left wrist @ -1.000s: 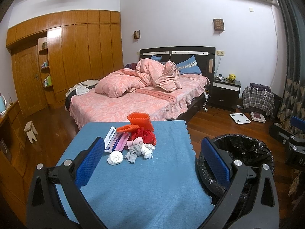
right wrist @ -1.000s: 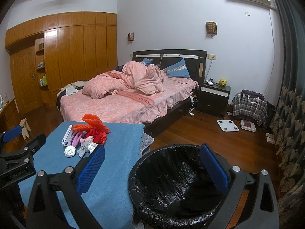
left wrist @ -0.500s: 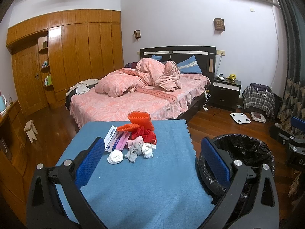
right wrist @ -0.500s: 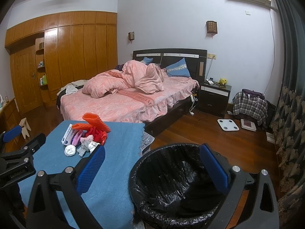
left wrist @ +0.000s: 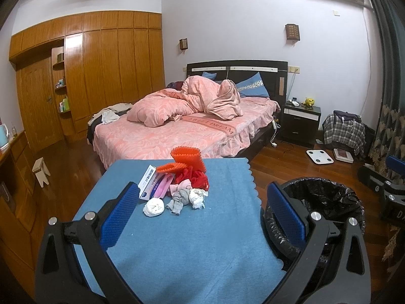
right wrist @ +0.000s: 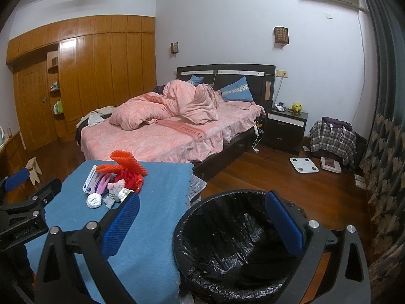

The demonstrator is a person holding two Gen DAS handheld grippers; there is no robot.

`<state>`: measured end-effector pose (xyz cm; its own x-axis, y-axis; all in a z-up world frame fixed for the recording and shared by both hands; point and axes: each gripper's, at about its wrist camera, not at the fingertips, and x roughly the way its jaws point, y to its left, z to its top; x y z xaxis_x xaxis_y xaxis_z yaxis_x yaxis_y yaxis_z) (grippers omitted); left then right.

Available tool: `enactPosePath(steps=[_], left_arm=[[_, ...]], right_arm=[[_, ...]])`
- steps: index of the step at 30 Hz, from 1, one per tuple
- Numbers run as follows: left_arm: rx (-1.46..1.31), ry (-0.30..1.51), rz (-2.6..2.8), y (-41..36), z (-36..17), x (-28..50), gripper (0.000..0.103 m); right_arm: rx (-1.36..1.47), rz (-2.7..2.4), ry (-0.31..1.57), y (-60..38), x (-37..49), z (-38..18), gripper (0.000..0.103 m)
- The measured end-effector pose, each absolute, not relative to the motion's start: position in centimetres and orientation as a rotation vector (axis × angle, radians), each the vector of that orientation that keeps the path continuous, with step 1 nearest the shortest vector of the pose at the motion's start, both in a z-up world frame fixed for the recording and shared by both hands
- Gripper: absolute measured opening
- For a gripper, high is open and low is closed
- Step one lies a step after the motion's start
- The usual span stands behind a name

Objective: Collect trash

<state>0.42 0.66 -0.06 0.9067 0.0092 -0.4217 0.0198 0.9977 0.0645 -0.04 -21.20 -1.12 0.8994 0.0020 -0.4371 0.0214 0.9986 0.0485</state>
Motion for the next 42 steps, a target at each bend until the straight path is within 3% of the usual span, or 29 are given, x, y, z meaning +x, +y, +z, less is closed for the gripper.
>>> enactPosePath(steps=[23,35,42], left_arm=[[0.038,0.485,0.074,5.2,-3.3,2.9,0.098],[0.077,0.557,0.199,13.1,-8.9,8.6,0.098],[0.051,0.616,0.188,14.6,-13.0,13.1,0.098]], right_arm=[[0.052,0.051,0.477,-17.3,4.7,-3.7,0.097],[0.074,0.122,0.574,-12.0,12.5,-11.2,0.097],[0.055,0.148,0.638,-8.6,17.3,-15.5,0.085]])
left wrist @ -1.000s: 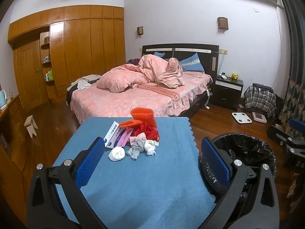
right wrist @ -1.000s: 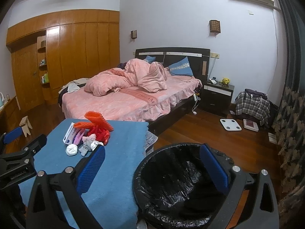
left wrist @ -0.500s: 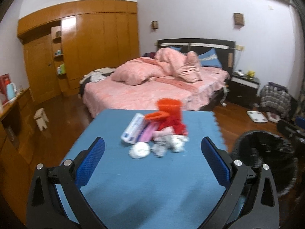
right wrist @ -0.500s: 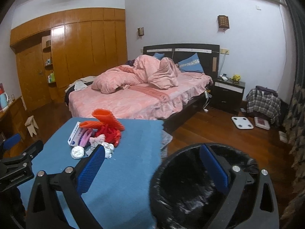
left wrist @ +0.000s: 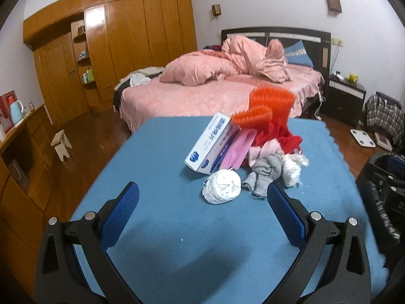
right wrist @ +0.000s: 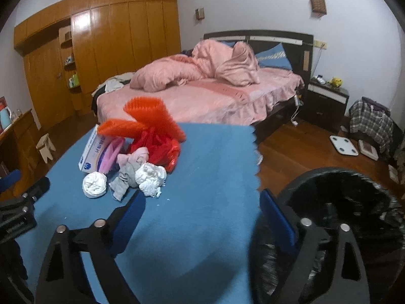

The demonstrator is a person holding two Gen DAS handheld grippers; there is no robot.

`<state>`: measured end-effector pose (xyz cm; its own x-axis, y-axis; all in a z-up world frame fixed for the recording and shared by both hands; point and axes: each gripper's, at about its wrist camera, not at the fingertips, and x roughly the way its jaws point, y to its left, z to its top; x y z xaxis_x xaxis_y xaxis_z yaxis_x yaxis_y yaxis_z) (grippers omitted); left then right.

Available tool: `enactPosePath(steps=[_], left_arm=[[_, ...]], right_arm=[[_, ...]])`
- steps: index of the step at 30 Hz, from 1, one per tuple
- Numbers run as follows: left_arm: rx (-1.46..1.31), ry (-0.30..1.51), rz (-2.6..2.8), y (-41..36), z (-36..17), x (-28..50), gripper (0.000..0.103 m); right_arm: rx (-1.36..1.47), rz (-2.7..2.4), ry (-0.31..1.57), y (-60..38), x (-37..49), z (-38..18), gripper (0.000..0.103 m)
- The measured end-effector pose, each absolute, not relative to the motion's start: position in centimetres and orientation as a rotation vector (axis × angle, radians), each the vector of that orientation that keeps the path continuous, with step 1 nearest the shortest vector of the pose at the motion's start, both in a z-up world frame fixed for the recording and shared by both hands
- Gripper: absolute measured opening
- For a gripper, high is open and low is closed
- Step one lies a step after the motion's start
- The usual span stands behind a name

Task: Collect trash
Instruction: 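Reach the right gripper to the white tissue ball and grasp it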

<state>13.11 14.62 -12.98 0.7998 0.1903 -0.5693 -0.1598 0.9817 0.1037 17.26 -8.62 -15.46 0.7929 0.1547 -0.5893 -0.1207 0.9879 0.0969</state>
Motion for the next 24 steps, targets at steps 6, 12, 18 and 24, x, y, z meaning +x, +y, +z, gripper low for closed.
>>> enactPosePath(steps=[6,12,18,24], left_arm=[[0.046,0.654,0.199,15.9,-15.8,16.2,0.092],[0.01,0.681,0.246,18.8,-17.1,17.4,0.085],[-0.021,0.693,0.257,20.1,-17.9,17.7,0.085],[-0.032,0.694,0.243,19.9,-18.1,18.1,0.085]], right_arm=[[0.025,0.204,0.685,-5.3,21.1,-18.0,0.077],[0.004,0.255,0.708,-2.7,23.4,-19.4,0.072],[-0.01,0.283,0.772,-1.0,25.6,-21.5,0.066],[-0.033,0.382,0.824,0.6,26.5,-22.3,0.036]])
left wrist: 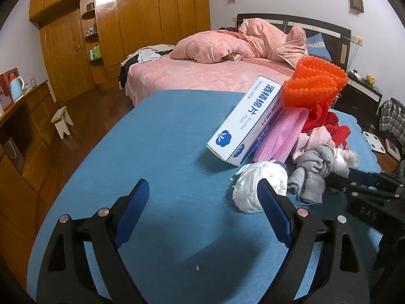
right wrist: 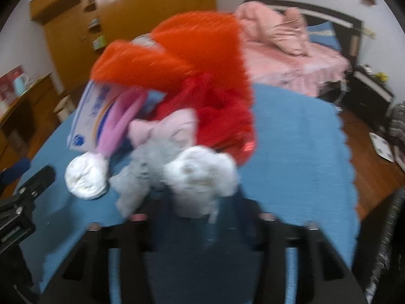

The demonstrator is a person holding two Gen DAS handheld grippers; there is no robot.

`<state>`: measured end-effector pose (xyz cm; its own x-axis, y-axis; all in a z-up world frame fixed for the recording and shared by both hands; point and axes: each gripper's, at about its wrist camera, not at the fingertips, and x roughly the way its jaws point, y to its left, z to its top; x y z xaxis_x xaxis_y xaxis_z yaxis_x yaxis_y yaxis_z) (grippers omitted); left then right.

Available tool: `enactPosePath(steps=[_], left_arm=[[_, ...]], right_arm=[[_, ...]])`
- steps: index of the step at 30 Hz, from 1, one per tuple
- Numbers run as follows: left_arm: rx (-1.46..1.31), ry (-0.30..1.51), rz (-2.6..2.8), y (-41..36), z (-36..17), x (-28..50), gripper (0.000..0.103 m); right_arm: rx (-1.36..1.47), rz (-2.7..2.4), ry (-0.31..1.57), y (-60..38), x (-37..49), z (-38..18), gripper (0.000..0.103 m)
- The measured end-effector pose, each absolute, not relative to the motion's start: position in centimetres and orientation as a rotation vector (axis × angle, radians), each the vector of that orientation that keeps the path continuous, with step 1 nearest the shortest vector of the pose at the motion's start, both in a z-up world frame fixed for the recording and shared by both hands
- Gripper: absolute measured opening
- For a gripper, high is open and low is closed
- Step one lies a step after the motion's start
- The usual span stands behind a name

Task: Collect trash
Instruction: 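Reach the right gripper to the white tissue ball and grasp it, then carry the tissue ball with the right gripper over the bin and release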

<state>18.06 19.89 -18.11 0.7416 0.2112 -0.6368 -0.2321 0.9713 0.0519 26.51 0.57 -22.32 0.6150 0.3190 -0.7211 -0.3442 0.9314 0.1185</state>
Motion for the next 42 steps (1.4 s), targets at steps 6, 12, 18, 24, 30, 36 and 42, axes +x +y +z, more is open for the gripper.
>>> enactPosePath(steps=[6,12,18,24,30,36,42], left_arm=[[-0.029,0.69,0.191,18.2,-18.1,18.7,0.085],[-0.006,0.71,0.158,16.3,-19.1,20.2,0.083],[-0.007,0.798,0.086,15.6,-20.6,22.4,0.041],[-0.026,0.795,0.086,16.2,-20.8,22.4,0.028],[-0.03,0.723,0.094,16.2,-19.1,20.5,0.026],[-0.016,0.686,0.068,14.7,-16.9,17.6,0.026],[-0.011,0.675,-0.019,10.8,-15.7,16.3,0.026]], right_arm=[[0.007,0.365,0.798,-1.3,25.4,-21.8,0.026],[0.005,0.283,0.806,-3.4,24.6,-22.2,0.026],[-0.007,0.284,0.817,-3.3,24.8,-22.8,0.026],[0.002,0.278,0.834,-3.4,25.1,-23.0,0.026],[0.037,0.285,0.811,-4.0,24.4,-22.1,0.026],[0.048,0.286,0.747,-5.6,22.6,-19.2,0.026],[0.072,0.233,0.696,-9.3,19.6,-16.9,0.026]])
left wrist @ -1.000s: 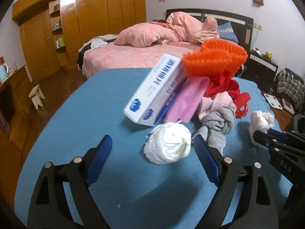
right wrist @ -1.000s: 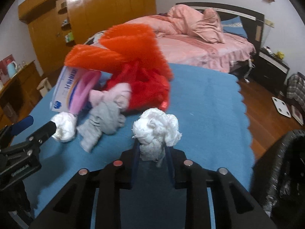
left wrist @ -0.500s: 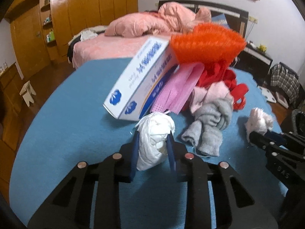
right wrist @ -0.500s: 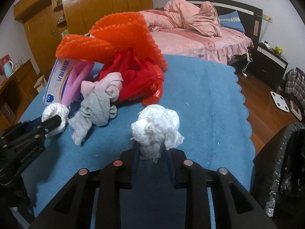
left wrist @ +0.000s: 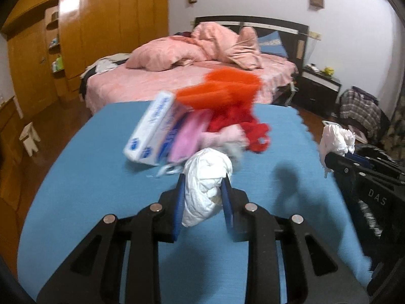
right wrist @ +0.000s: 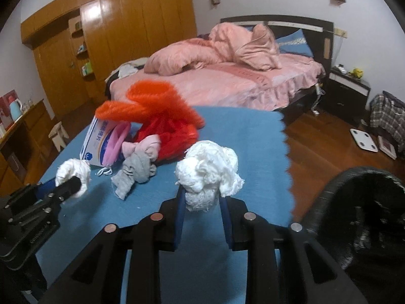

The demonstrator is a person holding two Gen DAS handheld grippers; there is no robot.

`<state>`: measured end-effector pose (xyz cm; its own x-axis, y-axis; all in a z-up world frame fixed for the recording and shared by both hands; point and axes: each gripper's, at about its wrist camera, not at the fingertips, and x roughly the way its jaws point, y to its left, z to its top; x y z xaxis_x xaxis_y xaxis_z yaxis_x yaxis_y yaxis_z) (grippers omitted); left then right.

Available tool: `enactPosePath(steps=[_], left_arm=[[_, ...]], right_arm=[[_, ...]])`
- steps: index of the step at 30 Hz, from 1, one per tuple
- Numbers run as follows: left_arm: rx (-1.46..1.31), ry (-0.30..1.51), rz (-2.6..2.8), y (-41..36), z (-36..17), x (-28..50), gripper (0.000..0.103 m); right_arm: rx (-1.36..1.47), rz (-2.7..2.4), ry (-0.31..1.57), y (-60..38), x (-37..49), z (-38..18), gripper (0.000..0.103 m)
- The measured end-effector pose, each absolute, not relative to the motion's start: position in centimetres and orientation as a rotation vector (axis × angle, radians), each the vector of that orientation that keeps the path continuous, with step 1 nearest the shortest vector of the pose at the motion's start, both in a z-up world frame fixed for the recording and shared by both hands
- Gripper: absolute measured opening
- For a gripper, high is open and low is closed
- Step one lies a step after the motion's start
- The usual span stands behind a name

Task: Collect trash
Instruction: 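Carry the tissue ball with the right gripper over the bin and release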

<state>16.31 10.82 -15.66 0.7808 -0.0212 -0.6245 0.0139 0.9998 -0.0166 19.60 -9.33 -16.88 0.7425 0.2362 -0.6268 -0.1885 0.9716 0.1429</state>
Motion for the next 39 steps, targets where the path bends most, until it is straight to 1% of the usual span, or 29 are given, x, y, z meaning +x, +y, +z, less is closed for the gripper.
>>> enactPosePath(steps=[9,18,20,21,22,23,25,26,27,28,29,30,31,32,33,39], left_arm=[[0.004,0.655,-0.252,1.0,-14.2,17.0,0.026],[0.035,0.649,-0.46,-9.3,-13.6,17.1,0.026],[0.036,0.647,-0.51,-11.4,-13.6,17.0,0.028],[0.032,0.646,-0.53,-11.8,-13.6,16.9,0.03],[0.034,0.647,-0.559,-12.6,-13.6,16.8,0.038],[0.036,0.649,-0.571,-12.9,-13.8,16.9,0.049],[0.042,0.647,-0.596,-13.5,-14.0,16.7,0.066],[0.041,0.641,-0.596,-13.4,-14.1,16.5,0.068],[0.039,0.638,-0.588,-13.1,-14.2,16.4,0.069],[0.038,0.642,-0.576,-12.7,-14.2,16.6,0.07],[0.034,0.646,-0.559,-12.0,-14.2,16.7,0.071],[0.026,0.644,-0.534,-10.9,-14.2,16.7,0.072],[0.023,0.638,-0.503,-9.6,-14.1,16.5,0.076],[0.023,0.63,-0.47,-8.6,-14.0,16.5,0.08],[0.026,0.623,-0.427,-7.1,-14.0,16.5,0.082],[-0.014,0.644,-0.189,2.2,-14.5,16.8,0.083]], right_arm=[[0.134,0.032,0.674,-19.8,15.9,-14.9,0.026],[0.156,-0.166,0.677,-28.6,13.3,-15.7,0.026],[0.16,-0.188,0.678,-29.9,13.0,-15.7,0.027],[0.16,-0.2,0.678,-30.4,12.8,-15.8,0.031],[0.156,-0.221,0.676,-31.0,12.5,-15.8,0.033],[0.154,-0.234,0.675,-31.5,12.2,-15.9,0.037],[0.155,-0.266,0.671,-32.3,11.6,-16.0,0.058],[0.158,-0.277,0.667,-32.6,11.5,-16.0,0.061],[0.162,-0.282,0.665,-32.8,11.3,-16.0,0.067],[0.164,-0.285,0.661,-32.8,11.3,-15.9,0.074],[0.163,-0.287,0.659,-32.7,11.4,-15.8,0.078],[0.161,-0.288,0.651,-32.4,11.4,-15.7,0.087],[0.161,-0.284,0.645,-32.1,11.5,-15.5,0.094],[0.161,-0.276,0.638,-31.7,11.6,-15.4,0.097],[0.159,-0.258,0.631,-30.9,11.8,-15.3,0.097],[0.155,-0.125,0.636,-24.6,14.1,-15.3,0.097]])
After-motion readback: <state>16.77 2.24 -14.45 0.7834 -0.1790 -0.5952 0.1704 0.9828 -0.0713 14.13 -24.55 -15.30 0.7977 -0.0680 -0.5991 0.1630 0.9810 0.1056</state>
